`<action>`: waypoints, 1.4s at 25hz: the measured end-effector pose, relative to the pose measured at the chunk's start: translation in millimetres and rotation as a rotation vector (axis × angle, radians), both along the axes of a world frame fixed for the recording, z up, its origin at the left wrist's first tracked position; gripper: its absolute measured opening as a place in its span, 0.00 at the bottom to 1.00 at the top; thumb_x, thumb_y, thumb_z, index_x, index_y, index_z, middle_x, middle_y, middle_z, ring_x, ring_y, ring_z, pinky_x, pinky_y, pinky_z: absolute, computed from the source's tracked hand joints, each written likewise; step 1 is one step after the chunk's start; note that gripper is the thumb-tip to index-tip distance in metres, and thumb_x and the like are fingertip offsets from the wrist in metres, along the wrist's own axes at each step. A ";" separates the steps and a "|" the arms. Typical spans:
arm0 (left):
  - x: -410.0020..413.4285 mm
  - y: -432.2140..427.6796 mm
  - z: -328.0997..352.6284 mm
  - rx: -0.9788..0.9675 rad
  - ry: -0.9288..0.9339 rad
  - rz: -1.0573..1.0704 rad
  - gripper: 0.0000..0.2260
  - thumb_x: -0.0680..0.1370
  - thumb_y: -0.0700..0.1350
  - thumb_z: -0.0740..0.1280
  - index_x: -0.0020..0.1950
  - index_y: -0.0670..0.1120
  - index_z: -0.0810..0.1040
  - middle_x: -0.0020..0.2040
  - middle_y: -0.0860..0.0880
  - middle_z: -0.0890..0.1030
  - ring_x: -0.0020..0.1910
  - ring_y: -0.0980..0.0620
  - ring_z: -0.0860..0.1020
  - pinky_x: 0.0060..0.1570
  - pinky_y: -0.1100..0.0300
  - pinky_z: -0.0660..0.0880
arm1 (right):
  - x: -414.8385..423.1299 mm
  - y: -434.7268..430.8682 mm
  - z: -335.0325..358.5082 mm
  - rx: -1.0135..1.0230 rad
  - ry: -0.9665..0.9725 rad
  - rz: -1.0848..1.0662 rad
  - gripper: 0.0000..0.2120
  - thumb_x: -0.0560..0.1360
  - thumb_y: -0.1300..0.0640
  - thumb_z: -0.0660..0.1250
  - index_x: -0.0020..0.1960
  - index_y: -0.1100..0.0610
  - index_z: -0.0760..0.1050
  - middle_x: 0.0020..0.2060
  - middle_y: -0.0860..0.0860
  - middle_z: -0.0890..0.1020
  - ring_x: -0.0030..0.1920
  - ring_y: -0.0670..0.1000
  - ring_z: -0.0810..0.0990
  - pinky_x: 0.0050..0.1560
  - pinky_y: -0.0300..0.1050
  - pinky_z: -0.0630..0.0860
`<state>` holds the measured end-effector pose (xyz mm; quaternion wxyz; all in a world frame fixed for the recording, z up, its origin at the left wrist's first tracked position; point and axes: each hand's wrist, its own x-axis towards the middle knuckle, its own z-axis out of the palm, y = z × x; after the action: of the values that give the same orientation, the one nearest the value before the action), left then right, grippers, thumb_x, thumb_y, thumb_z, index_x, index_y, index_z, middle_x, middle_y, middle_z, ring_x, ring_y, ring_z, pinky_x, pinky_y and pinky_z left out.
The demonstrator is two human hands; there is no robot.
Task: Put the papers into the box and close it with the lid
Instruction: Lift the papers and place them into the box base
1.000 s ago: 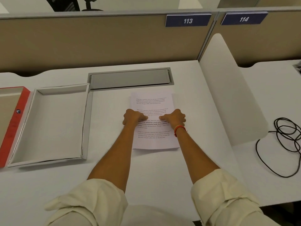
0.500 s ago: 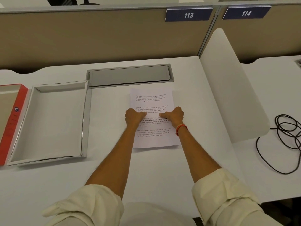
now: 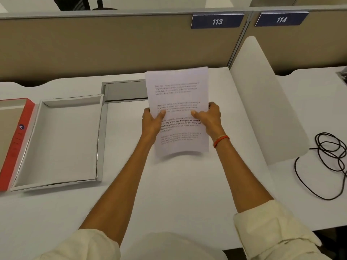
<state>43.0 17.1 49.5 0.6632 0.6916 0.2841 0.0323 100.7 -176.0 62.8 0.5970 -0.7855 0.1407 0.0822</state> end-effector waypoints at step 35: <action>-10.1 13.9 6.6 0.154 -0.233 -0.018 0.21 0.74 0.47 0.73 0.63 0.47 0.71 0.55 0.54 0.79 0.48 0.57 0.82 0.44 0.62 0.82 | -14.5 8.2 7.9 0.026 -0.203 0.048 0.28 0.64 0.52 0.80 0.60 0.57 0.72 0.54 0.51 0.81 0.52 0.53 0.82 0.51 0.49 0.83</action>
<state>32.9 31.0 56.1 0.6370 0.7345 0.1957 0.1281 86.3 -167.8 70.7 0.6161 -0.7852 0.0595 0.0182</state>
